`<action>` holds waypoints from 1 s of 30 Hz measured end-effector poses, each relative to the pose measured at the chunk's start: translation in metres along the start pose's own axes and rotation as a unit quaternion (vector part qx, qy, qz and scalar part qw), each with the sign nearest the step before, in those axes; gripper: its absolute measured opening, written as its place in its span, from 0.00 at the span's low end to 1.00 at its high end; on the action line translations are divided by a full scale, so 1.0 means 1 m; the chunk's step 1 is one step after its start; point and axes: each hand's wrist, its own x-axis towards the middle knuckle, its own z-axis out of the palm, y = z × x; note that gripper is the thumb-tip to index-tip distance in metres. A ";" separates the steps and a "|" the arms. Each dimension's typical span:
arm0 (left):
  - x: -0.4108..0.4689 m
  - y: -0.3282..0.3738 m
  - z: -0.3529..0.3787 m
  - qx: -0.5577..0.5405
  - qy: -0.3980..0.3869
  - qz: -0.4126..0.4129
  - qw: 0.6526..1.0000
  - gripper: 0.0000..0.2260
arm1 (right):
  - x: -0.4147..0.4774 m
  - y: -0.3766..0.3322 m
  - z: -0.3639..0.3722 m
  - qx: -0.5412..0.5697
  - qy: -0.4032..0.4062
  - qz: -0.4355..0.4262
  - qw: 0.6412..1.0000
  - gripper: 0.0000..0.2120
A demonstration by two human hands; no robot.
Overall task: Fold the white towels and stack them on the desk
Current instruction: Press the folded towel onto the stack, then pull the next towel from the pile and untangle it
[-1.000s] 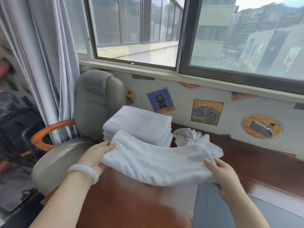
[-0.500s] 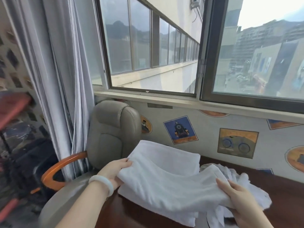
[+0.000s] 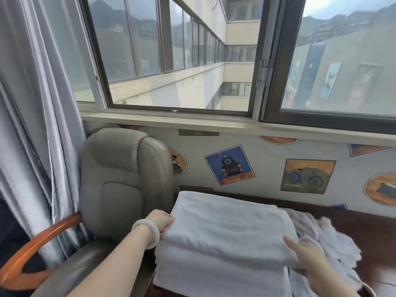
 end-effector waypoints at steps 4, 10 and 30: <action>0.005 -0.008 -0.004 -0.047 0.002 0.034 0.998 0.03 | 0.001 0.015 0.010 -0.026 0.034 -0.009 0.999 0.06; 0.004 -0.013 -0.016 -0.024 -0.001 0.112 0.993 0.07 | -0.006 0.006 0.009 -0.062 0.054 -0.081 0.993 0.03; -0.025 -0.011 0.044 0.177 0.222 0.147 0.948 0.15 | 0.011 0.040 -0.018 -0.055 -0.010 -0.003 0.998 0.08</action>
